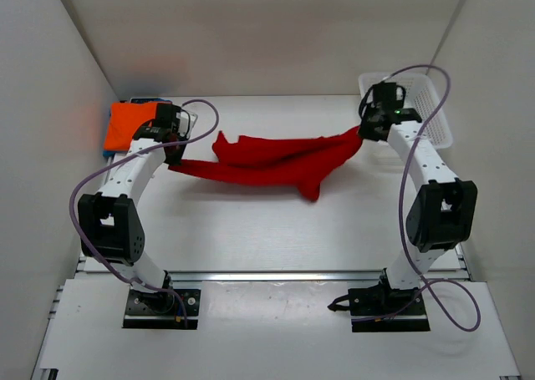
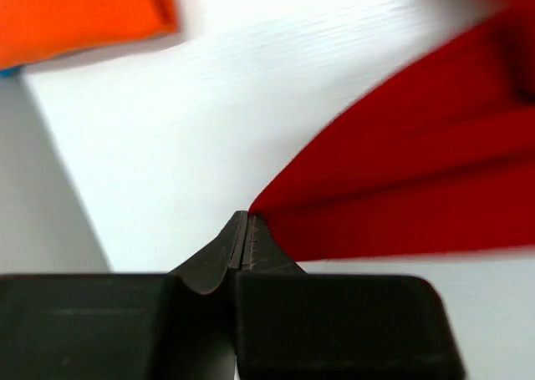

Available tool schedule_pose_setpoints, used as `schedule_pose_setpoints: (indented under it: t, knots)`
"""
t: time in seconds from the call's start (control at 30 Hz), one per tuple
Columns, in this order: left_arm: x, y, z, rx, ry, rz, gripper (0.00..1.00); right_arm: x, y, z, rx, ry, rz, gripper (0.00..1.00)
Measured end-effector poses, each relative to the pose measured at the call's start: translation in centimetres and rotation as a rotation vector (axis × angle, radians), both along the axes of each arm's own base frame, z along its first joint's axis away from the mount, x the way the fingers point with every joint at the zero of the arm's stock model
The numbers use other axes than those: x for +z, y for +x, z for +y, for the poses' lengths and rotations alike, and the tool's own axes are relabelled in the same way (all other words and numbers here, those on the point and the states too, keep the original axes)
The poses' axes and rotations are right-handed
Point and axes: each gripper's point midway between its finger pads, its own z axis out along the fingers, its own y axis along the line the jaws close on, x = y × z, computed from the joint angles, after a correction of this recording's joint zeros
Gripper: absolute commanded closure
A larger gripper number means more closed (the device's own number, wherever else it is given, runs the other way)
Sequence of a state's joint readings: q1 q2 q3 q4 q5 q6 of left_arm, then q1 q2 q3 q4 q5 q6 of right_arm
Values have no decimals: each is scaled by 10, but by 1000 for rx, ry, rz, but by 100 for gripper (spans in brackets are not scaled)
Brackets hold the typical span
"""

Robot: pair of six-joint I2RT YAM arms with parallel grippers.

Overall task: Fold and stack the t-shirts
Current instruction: Flatten out the tshirt

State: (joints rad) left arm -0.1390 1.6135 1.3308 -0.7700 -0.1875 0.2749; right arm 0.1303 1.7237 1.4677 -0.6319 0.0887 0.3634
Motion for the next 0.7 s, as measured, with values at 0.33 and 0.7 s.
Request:
schedule_pose_setpoints:
  t: [0.33, 0.7]
  knots:
    - [-14, -11, 24, 37, 83, 42, 100, 56, -5, 6, 56, -93, -62, 100]
    - [16, 5, 28, 45, 98, -24, 100, 167, -4, 8, 63, -68, -227, 100]
